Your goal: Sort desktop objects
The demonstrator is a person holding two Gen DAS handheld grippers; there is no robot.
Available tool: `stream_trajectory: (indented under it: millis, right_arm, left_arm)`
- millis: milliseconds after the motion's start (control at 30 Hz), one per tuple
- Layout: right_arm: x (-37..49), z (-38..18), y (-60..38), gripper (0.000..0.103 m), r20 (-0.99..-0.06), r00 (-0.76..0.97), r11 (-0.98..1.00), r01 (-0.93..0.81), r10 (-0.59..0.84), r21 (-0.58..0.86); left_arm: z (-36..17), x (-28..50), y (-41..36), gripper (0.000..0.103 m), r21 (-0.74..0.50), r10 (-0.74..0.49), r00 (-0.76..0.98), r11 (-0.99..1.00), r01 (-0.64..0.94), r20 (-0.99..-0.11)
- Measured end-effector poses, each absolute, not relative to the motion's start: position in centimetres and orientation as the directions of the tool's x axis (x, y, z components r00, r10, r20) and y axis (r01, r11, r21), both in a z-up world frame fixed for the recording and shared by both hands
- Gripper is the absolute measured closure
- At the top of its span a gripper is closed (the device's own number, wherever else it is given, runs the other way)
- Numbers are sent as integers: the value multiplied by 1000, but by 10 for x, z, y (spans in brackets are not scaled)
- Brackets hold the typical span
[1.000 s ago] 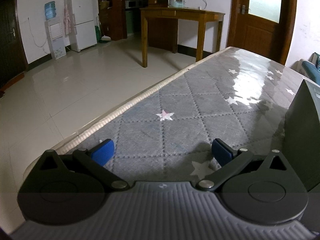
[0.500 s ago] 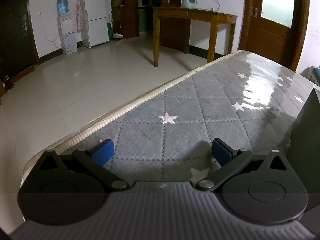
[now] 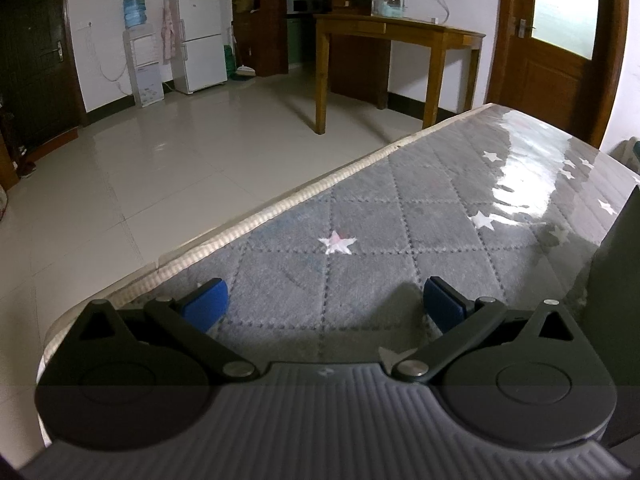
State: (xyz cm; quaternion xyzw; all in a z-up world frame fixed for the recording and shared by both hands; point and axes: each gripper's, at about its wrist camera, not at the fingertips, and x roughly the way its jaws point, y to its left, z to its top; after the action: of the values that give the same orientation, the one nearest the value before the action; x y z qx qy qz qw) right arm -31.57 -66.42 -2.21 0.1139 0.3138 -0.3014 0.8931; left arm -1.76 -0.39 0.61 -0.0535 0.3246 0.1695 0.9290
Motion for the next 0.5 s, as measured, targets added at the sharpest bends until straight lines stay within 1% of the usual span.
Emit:
stream_trajectory:
  millis: [500]
  right_arm:
    - [-316, -22, -664, 0, -629, 621, 792, 610, -467, 15]
  left_arm:
    - [5, -16, -3, 0, 9, 280, 733, 937, -350, -620]
